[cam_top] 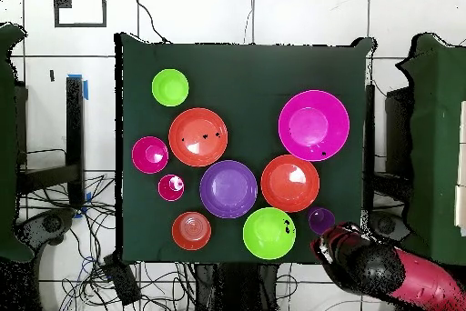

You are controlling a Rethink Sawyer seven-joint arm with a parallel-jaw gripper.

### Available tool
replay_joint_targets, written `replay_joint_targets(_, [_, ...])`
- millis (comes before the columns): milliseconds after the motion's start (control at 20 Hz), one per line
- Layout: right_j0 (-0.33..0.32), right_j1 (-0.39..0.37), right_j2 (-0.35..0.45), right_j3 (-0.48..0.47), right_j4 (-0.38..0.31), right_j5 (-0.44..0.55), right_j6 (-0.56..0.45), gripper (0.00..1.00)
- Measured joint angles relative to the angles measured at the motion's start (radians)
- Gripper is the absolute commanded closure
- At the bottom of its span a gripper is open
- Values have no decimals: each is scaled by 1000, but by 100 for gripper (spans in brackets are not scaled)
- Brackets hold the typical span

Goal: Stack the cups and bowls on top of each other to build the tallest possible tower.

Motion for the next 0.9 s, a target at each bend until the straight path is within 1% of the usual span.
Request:
replay_joint_targets(300, [52, 9, -42, 18, 0, -64, 51, 0])
replay_joint_targets(350, [67, 13, -56, 24, 0, -88, 71, 0])
replay_joint_targets(900, [131, 26, -113, 50, 0, -179, 140, 0])
